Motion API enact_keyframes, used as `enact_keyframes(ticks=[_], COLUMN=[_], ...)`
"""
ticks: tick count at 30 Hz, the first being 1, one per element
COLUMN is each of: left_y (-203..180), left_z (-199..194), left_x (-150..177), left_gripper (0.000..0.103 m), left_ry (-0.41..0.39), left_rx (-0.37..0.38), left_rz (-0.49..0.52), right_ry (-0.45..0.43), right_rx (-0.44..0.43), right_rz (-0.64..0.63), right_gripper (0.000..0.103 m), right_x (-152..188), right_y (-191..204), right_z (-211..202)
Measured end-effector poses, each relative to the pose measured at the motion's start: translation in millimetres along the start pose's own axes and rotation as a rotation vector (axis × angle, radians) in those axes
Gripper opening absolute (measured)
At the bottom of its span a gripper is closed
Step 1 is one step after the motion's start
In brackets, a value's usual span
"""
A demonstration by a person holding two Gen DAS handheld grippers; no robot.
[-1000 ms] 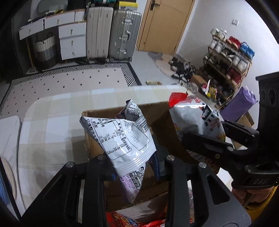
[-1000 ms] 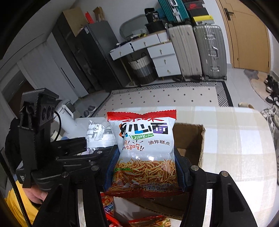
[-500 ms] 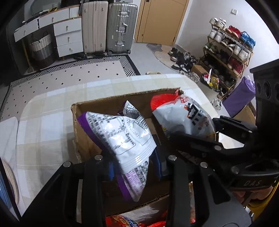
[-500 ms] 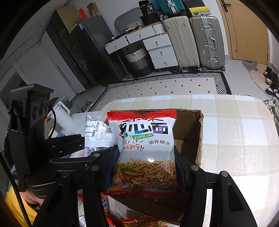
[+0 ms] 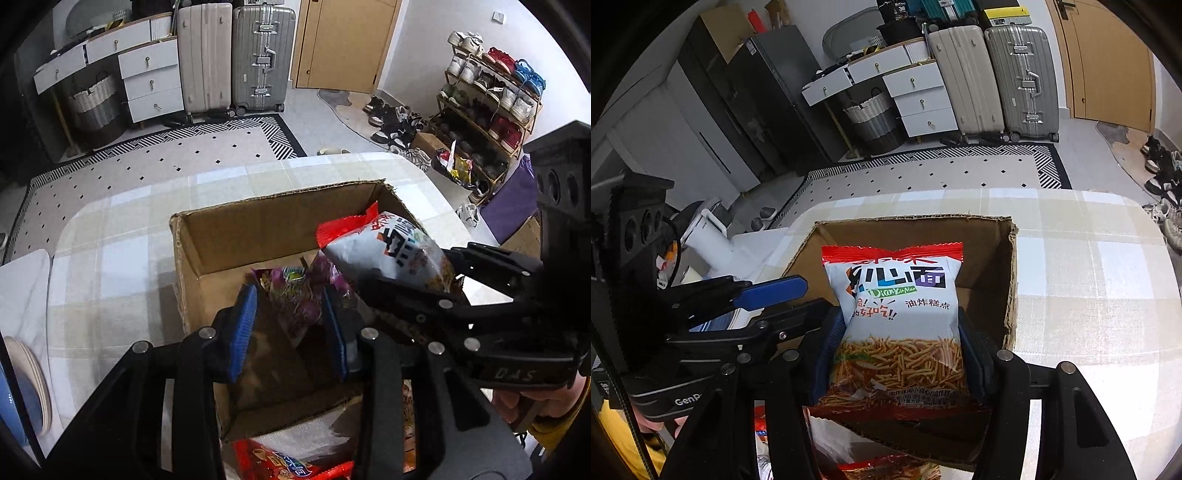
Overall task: Organize snacks
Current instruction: 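Open both tools to drop the bags into the box, then withdraw both open tools from the box back to the snack pile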
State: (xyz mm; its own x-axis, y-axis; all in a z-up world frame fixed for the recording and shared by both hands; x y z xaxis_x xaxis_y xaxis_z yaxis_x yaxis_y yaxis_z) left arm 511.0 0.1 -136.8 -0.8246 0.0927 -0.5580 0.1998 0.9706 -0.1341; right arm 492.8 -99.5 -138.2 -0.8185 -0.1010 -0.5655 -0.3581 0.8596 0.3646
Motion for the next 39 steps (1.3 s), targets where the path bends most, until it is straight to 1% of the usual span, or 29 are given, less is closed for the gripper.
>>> enact_keyframes(ticks=[6, 10, 13, 20, 23, 24, 26, 28, 30, 32, 33, 34, 35, 36, 37, 38, 39], left_y=[1.8, 1.6, 1.3, -5.0, -12.2, -13.7, -19.6, -26.3, -35.0, -41.5, -46.2, -48.8, -52.1, -55.7, -57.6, -60.2, -63.0], left_z=[-10.8, -19.7, -25.9, -53.3, -71.1, -77.4, -95.1, -113.1, -134.7, -154.4, -169.0, -179.0, -192.1, -205.4, -216.7, -231.5, -242.9], left_x=[6.2, 10.6, 13.5, 22.6, 27.4, 28.0, 31.3, 34.4, 38.4, 42.0, 45.0, 47.3, 50.3, 53.5, 56.1, 59.7, 62.7], left_gripper=[0.034, 0.035, 0.037, 0.041, 0.043, 0.045, 0.053, 0.053, 0.055, 0.063, 0.066, 0.071, 0.075, 0.076, 0.078, 0.078, 0.079], left_ry=[-0.002, -0.007, -0.012, -0.04, -0.054, -0.059, -0.079, -0.1, -0.125, -0.15, -0.169, -0.184, -0.204, -0.223, -0.24, -0.262, -0.278], left_rx=[-0.005, -0.01, -0.013, -0.01, -0.012, -0.014, -0.012, -0.01, -0.014, -0.024, -0.026, -0.027, -0.028, -0.032, -0.039, -0.047, -0.052], left_rz=[-0.007, -0.01, -0.01, -0.008, -0.003, 0.0, 0.006, 0.011, 0.022, 0.025, 0.022, 0.02, 0.018, 0.015, 0.012, 0.009, 0.008], right_ry=[-0.003, -0.019, -0.034, -0.08, -0.1, -0.109, -0.122, -0.143, -0.167, -0.199, -0.216, -0.239, -0.255, -0.278, -0.293, -0.32, -0.344], right_rx=[0.014, 0.046, 0.069, 0.046, 0.054, 0.05, 0.052, 0.068, 0.103, 0.124, 0.127, 0.122, 0.119, 0.114, 0.108, 0.098, 0.093], right_rz=[-0.007, -0.018, -0.031, -0.054, -0.062, -0.063, -0.066, -0.08, -0.105, -0.133, -0.147, -0.166, -0.176, -0.187, -0.191, -0.199, -0.207], right_gripper=[0.06, 0.074, 0.075, 0.075, 0.075, 0.075, 0.075, 0.075, 0.075, 0.075, 0.075, 0.075, 0.078, 0.081, 0.088, 0.091, 0.092], right_x=[-1.4, -2.6, -3.6, -4.7, -3.9, -3.5, -2.0, -0.9, 1.0, 4.1, 4.9, 7.2, 8.8, 11.4, 10.8, 13.8, 17.1], right_y=[3.4, 4.1, 5.2, 15.9, 21.8, 24.3, 30.3, 37.4, 46.2, 57.2, 63.3, 71.3, 76.7, 83.7, 86.4, 92.5, 98.9], right_z=[-3.2, -9.1, -16.0, -46.5, -63.8, -71.5, -85.0, -102.3, -120.8, -140.1, -149.6, -163.4, -172.6, -185.6, -194.2, -206.7, -217.9])
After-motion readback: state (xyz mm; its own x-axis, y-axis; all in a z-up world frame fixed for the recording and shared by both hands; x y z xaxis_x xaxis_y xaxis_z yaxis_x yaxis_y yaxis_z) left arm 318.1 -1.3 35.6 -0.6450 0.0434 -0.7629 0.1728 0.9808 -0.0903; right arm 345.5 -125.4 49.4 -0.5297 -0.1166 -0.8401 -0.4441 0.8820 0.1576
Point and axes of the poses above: each gripper's, at about its wrist camera, not at the fingertips, and z roughly the way its jaws point, y to its left, x to its underside, the point moved 4 cm from there along z, roughly the way its jaws point, and after that the axes turned 2 degrees about -z, right-handed, at the moved point
